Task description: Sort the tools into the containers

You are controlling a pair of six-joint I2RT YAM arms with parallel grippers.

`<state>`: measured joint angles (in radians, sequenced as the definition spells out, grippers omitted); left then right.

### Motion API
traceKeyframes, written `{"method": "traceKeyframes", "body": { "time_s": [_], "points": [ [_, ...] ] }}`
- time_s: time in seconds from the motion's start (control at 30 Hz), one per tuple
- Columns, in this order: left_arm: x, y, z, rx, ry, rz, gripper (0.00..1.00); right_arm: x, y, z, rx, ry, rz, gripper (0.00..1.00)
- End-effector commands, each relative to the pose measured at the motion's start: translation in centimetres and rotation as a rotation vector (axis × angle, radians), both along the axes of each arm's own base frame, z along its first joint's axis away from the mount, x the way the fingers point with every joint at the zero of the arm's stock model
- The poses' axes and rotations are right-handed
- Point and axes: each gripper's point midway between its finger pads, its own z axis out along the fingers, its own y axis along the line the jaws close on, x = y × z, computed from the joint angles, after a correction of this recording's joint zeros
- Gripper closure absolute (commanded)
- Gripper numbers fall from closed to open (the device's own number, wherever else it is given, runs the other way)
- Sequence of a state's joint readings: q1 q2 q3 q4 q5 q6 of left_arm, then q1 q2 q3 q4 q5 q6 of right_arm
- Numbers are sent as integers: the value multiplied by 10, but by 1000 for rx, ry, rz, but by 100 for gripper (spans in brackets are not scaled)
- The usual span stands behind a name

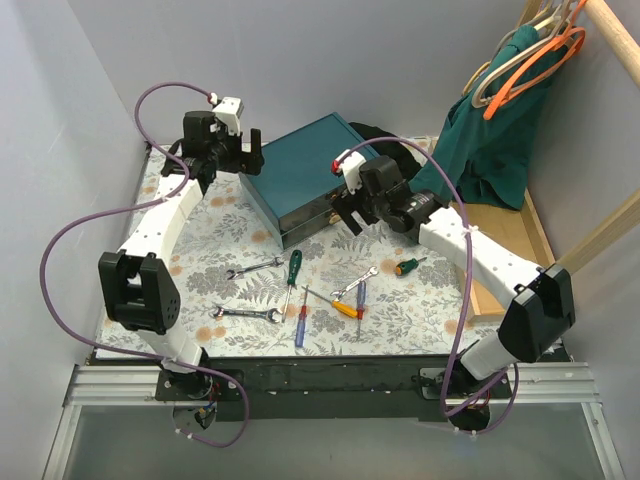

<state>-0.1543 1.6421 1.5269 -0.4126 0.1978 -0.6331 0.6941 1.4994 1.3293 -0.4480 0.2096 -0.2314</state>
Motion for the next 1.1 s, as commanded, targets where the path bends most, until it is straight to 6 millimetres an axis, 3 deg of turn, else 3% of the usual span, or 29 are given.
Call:
{"method": "traceKeyframes", "body": {
  "time_s": [0.0,0.27,0.63,1.07],
  "points": [
    [18,8,1,40,-14,43,2,23,11,33,38,-96,-35,1],
    [34,8,-6,51,-3,54,2,21,46,30,86,18,148,1],
    [46,0,-21,16,58,59,2,49,41,17,230,146,61,4],
    [53,9,-52,71,103,104,2,81,39,-8,280,216,-80,11]
  ]
}}
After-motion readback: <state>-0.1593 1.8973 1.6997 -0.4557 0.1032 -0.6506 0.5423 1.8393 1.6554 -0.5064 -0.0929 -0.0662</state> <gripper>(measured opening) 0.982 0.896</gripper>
